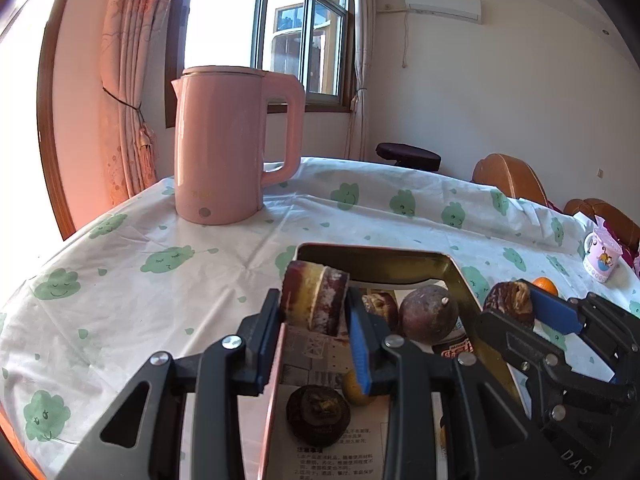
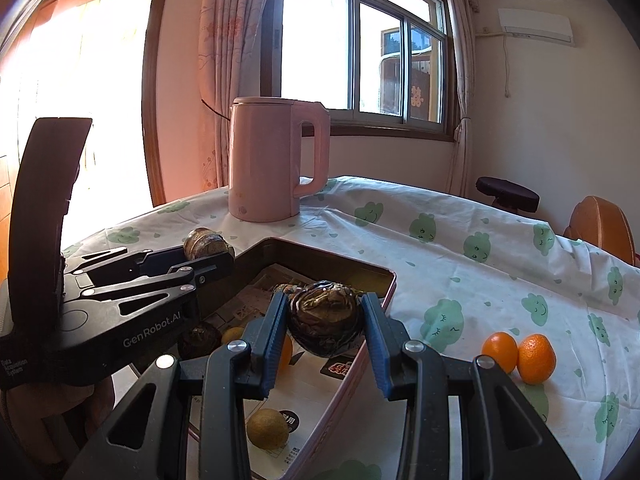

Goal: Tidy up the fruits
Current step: 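Lower the jar with the left gripper while the right lowers the brown fruit, then open both grippers to drop the jar and brown fruit into the tin box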

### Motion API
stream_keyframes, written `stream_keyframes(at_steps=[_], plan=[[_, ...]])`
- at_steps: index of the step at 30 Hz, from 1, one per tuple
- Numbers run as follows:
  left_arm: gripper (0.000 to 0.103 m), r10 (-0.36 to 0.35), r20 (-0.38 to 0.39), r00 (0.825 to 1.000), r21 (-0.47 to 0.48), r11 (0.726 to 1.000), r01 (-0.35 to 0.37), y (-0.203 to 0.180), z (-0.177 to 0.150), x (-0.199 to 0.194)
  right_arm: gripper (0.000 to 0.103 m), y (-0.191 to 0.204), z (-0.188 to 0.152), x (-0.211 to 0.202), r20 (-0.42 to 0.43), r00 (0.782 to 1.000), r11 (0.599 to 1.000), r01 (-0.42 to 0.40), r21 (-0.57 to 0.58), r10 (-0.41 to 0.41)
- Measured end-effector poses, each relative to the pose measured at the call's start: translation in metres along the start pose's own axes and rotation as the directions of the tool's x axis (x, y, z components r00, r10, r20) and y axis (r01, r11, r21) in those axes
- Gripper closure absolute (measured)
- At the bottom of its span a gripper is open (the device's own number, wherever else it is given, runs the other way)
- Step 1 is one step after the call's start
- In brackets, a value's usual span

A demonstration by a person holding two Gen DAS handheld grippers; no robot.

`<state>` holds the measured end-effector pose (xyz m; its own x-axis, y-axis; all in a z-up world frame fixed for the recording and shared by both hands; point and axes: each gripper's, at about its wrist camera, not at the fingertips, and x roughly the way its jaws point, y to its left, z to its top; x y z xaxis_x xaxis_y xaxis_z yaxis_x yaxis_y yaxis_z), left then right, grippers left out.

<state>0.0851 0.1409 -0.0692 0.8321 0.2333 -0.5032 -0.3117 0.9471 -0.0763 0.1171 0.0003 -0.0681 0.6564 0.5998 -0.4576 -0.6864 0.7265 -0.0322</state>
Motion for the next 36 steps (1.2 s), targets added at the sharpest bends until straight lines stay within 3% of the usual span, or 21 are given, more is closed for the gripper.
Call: stream_keyframes(at_steps=[11, 27, 32, 36], plan=[[0.07, -0.003, -0.042, 0.999, 0.012, 1.0, 0.003, 0.001, 0.0, 0.007, 0.063, 0.003, 0.0, 0.009, -0.041, 0.999, 1.0, -0.004, -0.008, 0.004], [0.069, 0.017, -0.078, 0.997, 0.063, 0.998, -0.012, -0.009, -0.002, 0.015, 0.063, 0.003, -0.004, 0.032, -0.166, 0.985, 0.999, -0.043, 0.0, 0.043], [0.068, 0.018, -0.078, 0.997, 0.063, 0.998, -0.013, -0.008, -0.001, 0.015, 0.052, 0.003, -0.004, 0.032, -0.164, 0.986, 0.999, -0.041, 0.001, 0.04], [0.055, 0.031, -0.071, 0.997, 0.061, 0.998, -0.027, -0.007, -0.001, 0.014, 0.052, 0.002, -0.004, 0.029, -0.155, 0.987, 0.999, -0.037, 0.006, 0.038]])
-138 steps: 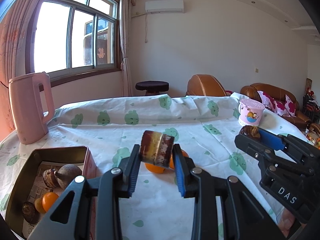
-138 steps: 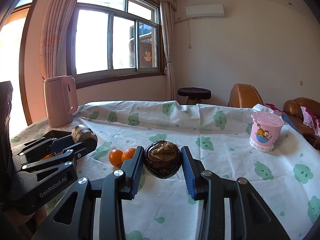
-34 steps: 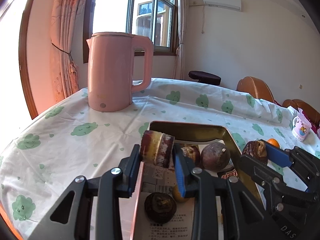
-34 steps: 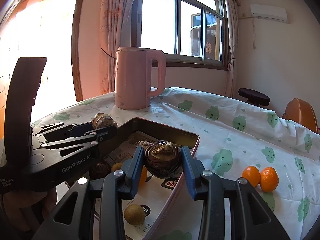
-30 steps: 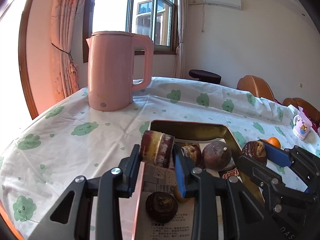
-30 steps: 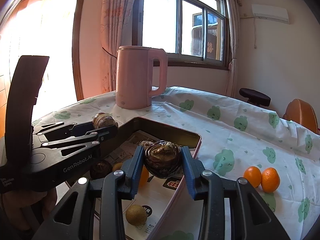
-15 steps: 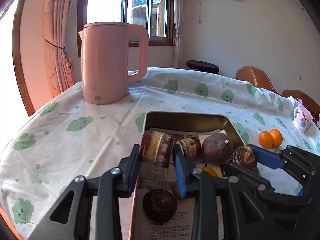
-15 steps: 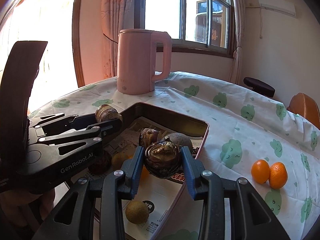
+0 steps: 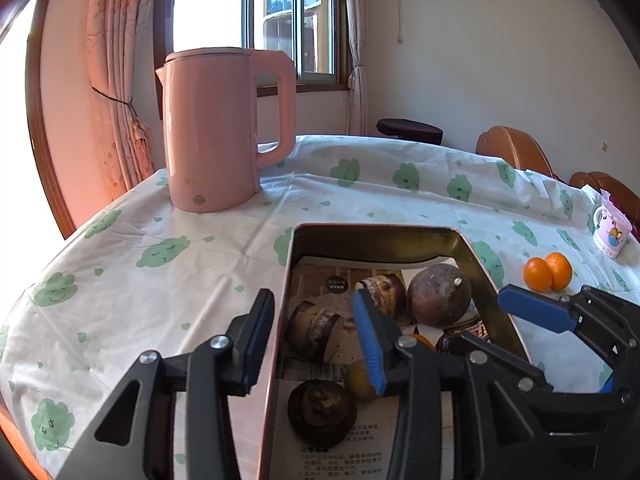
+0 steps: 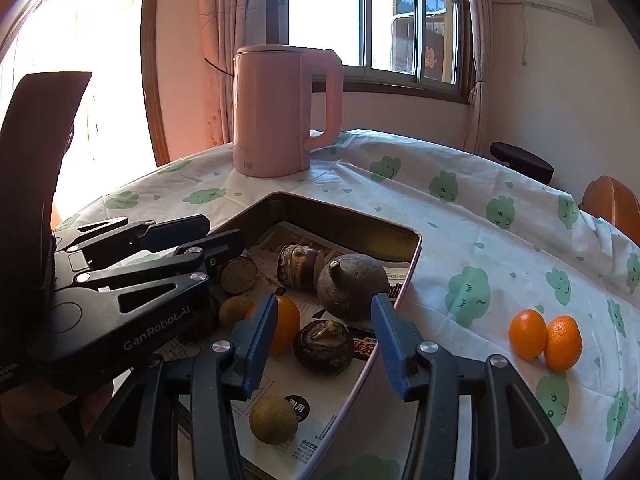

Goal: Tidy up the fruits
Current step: 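Open both grippers to drop the jar and brown fruit into the tin box, then grasp an orange with the left gripper while the right gripper grasps another orange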

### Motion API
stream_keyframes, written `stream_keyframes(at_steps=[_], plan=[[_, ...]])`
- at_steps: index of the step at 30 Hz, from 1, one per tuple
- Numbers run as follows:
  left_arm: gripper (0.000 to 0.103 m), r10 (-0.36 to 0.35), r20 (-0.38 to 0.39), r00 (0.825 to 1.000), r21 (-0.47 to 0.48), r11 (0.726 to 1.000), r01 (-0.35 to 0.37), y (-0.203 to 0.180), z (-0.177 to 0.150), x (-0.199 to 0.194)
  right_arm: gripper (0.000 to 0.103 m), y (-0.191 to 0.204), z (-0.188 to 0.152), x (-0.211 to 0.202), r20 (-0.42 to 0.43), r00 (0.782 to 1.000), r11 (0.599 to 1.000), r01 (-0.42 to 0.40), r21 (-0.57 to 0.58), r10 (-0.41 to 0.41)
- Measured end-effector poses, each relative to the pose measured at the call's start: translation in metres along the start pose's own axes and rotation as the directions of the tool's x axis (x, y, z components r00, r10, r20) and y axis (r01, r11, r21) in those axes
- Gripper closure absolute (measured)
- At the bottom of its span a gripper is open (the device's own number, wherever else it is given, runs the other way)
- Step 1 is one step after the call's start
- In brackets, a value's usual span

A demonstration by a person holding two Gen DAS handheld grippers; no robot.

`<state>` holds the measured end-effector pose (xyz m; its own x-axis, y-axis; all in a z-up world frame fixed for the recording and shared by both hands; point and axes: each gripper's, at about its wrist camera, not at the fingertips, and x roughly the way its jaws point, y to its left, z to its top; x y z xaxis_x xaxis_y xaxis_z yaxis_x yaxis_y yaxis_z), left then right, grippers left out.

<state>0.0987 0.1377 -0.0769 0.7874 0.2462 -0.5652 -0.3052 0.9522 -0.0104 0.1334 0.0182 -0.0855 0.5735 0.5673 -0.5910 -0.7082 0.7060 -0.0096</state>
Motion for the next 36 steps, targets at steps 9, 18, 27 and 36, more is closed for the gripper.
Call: stream_keyframes(at_steps=[9, 18, 27, 36], plan=[[0.041, 0.004, 0.028, 1.0, -0.015, 1.0, -0.004, 0.0, -0.001, -0.006, 0.048, -0.003, -0.001, -0.008, 0.025, 1.0, 1.0, 0.003, 0.02, -0.004], [0.023, -0.045, 0.113, 0.993, -0.023, 0.999, 0.048, -0.027, 0.005, -0.032, 0.044, -0.047, -0.008, -0.048, 0.078, 0.99, 0.993, 0.114, 0.038, -0.116], [0.008, -0.136, 0.16, 0.978, 0.066, 0.99, 0.127, -0.1, 0.017, -0.039, 0.031, -0.156, -0.021, -0.066, 0.022, 0.948, 0.916, 0.302, 0.266, -0.319], [0.007, -0.135, 0.11, 0.985, 0.095, 0.988, 0.124, -0.129, 0.022, -0.018, 0.031, -0.183, -0.022, -0.029, -0.08, 0.957, 0.894, 0.288, 0.342, -0.278]])
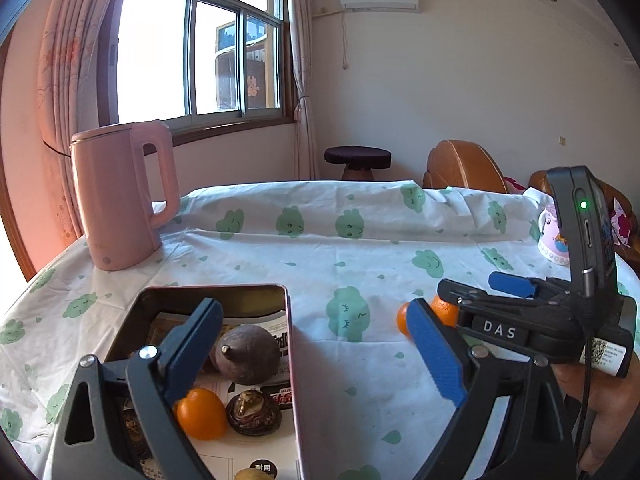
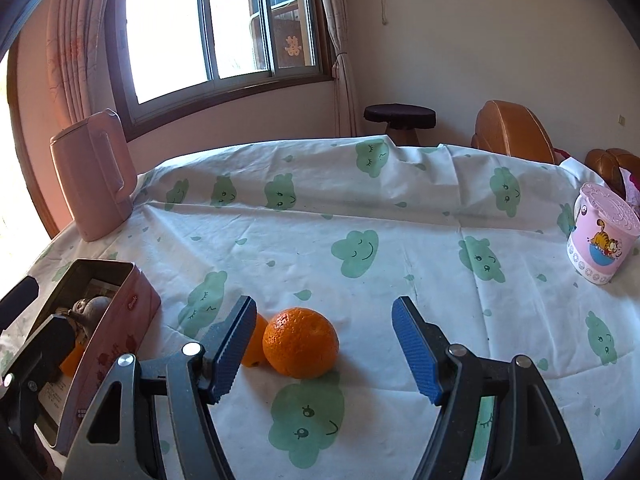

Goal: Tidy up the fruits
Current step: 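Grasp an orange with the left gripper while the right gripper grasps another orange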

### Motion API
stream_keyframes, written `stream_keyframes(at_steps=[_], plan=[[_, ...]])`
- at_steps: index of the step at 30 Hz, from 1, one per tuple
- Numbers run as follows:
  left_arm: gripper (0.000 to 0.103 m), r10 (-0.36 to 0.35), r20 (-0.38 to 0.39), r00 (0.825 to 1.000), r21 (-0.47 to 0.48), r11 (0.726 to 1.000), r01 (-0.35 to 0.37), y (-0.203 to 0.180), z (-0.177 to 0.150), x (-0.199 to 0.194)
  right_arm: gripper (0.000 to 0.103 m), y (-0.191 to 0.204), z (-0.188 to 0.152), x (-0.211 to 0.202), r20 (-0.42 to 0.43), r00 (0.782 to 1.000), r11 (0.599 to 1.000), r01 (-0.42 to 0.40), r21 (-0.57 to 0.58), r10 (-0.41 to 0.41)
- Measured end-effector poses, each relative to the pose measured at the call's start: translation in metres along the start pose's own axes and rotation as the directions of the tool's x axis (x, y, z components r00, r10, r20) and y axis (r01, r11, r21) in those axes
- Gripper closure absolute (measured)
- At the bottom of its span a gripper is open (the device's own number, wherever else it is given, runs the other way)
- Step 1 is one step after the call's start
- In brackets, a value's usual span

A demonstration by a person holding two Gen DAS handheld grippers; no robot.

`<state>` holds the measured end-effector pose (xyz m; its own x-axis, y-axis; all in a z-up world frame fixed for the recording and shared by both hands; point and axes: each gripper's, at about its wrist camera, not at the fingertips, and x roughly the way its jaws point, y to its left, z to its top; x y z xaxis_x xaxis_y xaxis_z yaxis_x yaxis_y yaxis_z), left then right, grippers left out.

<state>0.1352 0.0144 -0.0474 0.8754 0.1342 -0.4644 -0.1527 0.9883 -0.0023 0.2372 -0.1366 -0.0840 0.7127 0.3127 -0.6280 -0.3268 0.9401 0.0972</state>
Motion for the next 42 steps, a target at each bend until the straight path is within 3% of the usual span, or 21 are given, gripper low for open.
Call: stream_keyframes(at_steps=[6, 7, 10, 14, 19, 23, 29, 35, 39, 42], plan=[[0.007, -0.006, -0.002, 1.0, -0.005, 1.0, 0.005, -0.001, 0.001, 0.0, 0.031, -0.006, -0.004, 0.025, -0.103, 0.994, 0.998, -0.04, 0.05, 0.045], [0.007, -0.007, -0.003, 1.0, -0.003, 1.0, 0.007, -0.003, 0.002, 0.0, 0.034, -0.007, -0.004, 0.025, -0.107, 0.993, 0.997, -0.05, 0.058, 0.056], [0.007, -0.013, -0.004, 1.0, 0.005, 1.0, 0.013, -0.009, 0.004, 0.001, 0.054, -0.009, -0.008, 0.024, -0.122, 0.984, 0.989, -0.125, 0.081, 0.134], [0.007, -0.026, -0.016, 1.0, 0.025, 0.999, 0.026, -0.021, 0.006, 0.006, 0.055, -0.013, -0.012, 0.013, -0.097, 0.988, 0.991, -0.118, 0.069, 0.124], [0.007, -0.04, -0.071, 0.997, 0.054, 0.998, 0.044, -0.043, 0.005, 0.026, 0.055, -0.032, -0.011, -0.009, -0.023, 0.999, 0.999, 0.027, 0.031, -0.026], [0.008, -0.067, -0.144, 0.987, 0.058, 0.995, 0.076, -0.058, 0.004, 0.05, 0.055, -0.052, -0.01, -0.017, -0.005, 0.996, 0.995, 0.085, 0.047, -0.085], [0.023, -0.104, -0.266, 0.958, 0.038, 0.992, 0.118, -0.071, 0.0, 0.088, 0.055, -0.066, -0.012, -0.024, 0.018, 0.996, 0.994, 0.082, 0.079, -0.083], [0.044, -0.16, -0.365, 0.917, -0.022, 0.986, 0.164, -0.073, -0.003, 0.113, 0.055, -0.062, -0.012, -0.025, 0.028, 0.996, 0.995, 0.078, 0.067, -0.08], [0.048, -0.174, -0.379, 0.909, -0.029, 0.984, 0.176, -0.076, -0.003, 0.118, 0.055, -0.059, -0.012, -0.024, 0.023, 0.997, 0.996, 0.073, 0.049, -0.074], [0.067, -0.195, -0.38, 0.904, -0.01, 0.978, 0.206, -0.081, -0.003, 0.118, 0.055, -0.056, -0.012, -0.022, 0.018, 0.997, 0.997, 0.07, 0.036, -0.071]])
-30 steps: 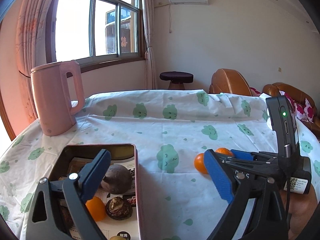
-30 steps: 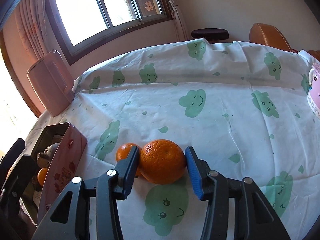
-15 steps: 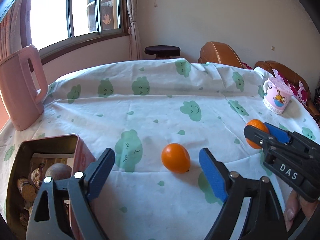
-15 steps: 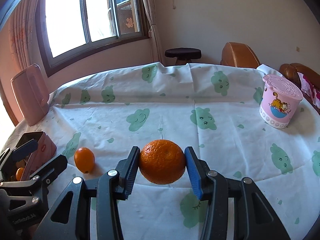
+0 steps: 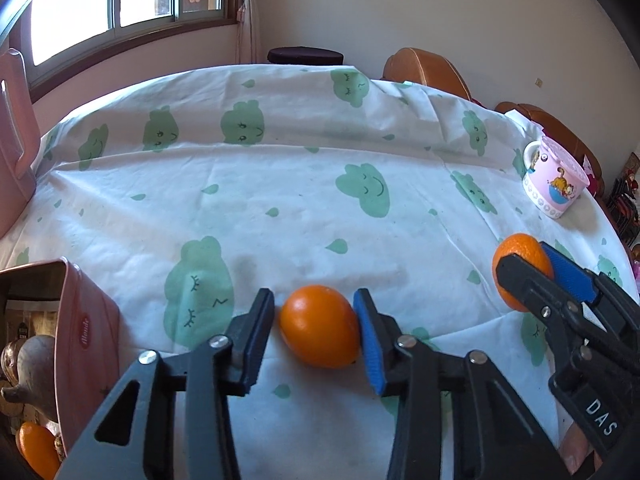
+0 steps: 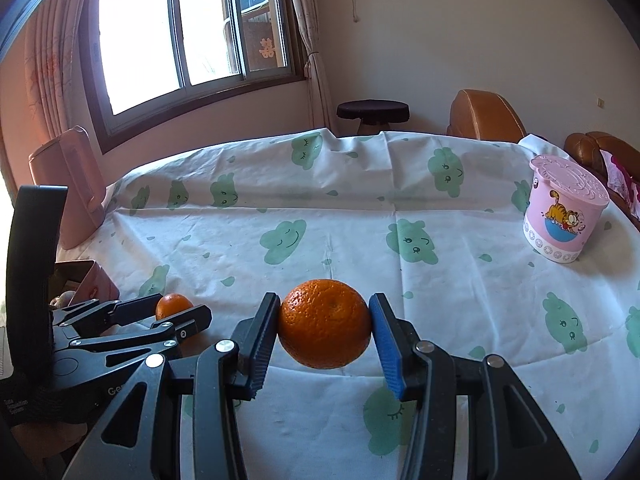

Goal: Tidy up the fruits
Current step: 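Grasp an orange with the left gripper while the right gripper grasps another orange, then carry both held oranges over the tin box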

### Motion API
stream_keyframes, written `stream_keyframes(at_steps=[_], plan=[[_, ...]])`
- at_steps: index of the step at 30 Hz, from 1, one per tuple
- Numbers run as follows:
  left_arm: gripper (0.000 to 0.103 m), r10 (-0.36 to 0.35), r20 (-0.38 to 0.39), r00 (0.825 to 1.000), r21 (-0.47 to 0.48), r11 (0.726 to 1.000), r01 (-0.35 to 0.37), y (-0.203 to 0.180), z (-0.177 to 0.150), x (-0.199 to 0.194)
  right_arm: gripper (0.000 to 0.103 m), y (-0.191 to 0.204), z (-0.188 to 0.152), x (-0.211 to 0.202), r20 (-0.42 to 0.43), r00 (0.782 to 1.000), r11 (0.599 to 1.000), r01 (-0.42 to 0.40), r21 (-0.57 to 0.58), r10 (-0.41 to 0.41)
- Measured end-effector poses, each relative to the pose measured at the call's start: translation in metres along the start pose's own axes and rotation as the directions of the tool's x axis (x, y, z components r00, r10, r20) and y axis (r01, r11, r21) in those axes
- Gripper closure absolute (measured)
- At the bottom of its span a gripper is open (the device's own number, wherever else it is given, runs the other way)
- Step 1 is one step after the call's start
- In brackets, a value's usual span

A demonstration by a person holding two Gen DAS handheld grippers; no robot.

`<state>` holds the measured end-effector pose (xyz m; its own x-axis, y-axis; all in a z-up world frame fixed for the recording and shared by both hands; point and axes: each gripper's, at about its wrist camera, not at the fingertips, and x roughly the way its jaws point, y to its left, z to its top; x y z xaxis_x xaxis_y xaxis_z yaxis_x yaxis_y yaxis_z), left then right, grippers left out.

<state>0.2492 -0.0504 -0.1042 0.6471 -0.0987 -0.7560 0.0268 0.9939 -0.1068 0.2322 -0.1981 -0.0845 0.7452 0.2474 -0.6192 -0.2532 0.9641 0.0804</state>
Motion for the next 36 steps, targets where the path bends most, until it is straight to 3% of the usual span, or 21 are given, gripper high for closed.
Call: stream_keyframes(at_steps=[8, 16, 36], plan=[[0.067, -0.036, 0.035, 0.999, -0.025, 0.999, 0.037, 0.006, 0.001, -0.007, 0.055, 0.002, 0.0, -0.001, 0.008, 1.0, 1.0, -0.018, -0.01, 0.018], [0.067, -0.013, 0.111, 0.994, -0.009, 1.0, 0.014, 0.004, 0.0, -0.021, 0.055, 0.005, -0.001, -0.008, 0.042, 0.999, 0.999, -0.03, -0.03, 0.031], [0.067, 0.021, 0.217, 0.976, -0.007, 1.0, -0.02, 0.003, -0.005, -0.042, 0.055, 0.007, -0.002, -0.027, 0.138, 0.99, 0.998, -0.028, -0.048, 0.035]])
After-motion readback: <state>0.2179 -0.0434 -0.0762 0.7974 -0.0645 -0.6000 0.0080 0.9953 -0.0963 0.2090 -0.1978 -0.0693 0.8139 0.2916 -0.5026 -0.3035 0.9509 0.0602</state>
